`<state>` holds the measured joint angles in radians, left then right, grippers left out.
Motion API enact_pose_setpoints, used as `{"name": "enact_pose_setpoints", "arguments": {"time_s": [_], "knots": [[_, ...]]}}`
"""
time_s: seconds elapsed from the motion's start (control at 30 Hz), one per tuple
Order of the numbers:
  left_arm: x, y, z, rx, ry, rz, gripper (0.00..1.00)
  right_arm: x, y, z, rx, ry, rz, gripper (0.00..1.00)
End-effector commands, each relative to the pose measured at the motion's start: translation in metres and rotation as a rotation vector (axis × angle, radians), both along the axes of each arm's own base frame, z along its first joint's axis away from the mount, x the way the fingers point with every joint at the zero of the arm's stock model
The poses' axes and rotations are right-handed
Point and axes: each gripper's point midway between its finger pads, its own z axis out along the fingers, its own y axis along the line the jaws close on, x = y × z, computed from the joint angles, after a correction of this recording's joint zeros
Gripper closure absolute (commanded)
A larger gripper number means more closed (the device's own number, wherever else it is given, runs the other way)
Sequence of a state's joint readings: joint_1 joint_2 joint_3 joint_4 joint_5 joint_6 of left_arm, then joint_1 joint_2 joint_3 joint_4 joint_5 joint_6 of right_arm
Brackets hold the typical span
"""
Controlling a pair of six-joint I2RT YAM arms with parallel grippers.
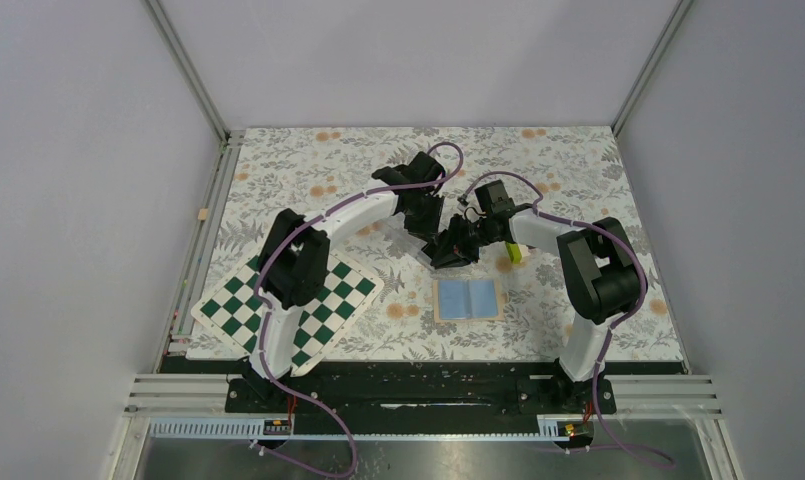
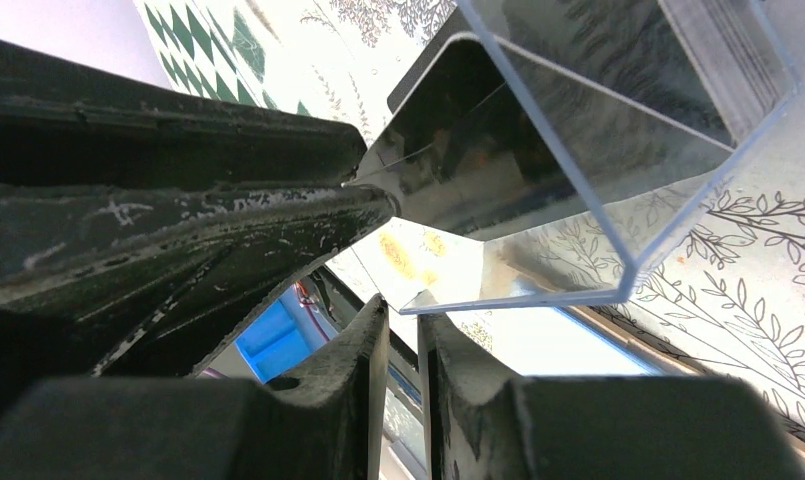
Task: Put the credit cards into the card holder
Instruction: Pick up the credit card from the storage box.
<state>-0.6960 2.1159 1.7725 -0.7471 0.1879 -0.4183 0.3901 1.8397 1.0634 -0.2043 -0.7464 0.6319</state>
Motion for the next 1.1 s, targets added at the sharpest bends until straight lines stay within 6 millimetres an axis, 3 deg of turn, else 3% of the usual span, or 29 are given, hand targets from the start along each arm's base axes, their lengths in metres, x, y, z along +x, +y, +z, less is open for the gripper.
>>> {"name": "enact_pose_setpoints", "arguments": {"time_s": [0.0, 0.3, 0.7, 1.0, 1.07], "knots": [[-0.012, -0.011, 0.025, -0.091, 0.006, -0.047, 0.82, 0.007, 0.0, 0.001, -0.021, -0.035, 0.01, 0.77], [-0.013, -0.01, 0.029, -0.113, 0.014, -0.069, 0.8, 0.007, 0.0, 0.002, -0.021, -0.04, 0.011, 0.77], [-0.02, -0.007, 0.013, -0.122, 0.089, -0.102, 0.79, 0.008, 0.0, 0.005, -0.012, -0.049, 0.017, 0.77], [-0.013, 0.001, 0.006, -0.097, 0.089, -0.075, 0.82, 0.004, -0.009, 0.04, -0.032, -0.137, 0.035, 0.71], [-0.012, 0.002, 0.005, -0.096, 0.089, -0.073, 0.83, 0.0, -0.015, 0.047, -0.055, -0.155, 0.03, 0.63]]}}
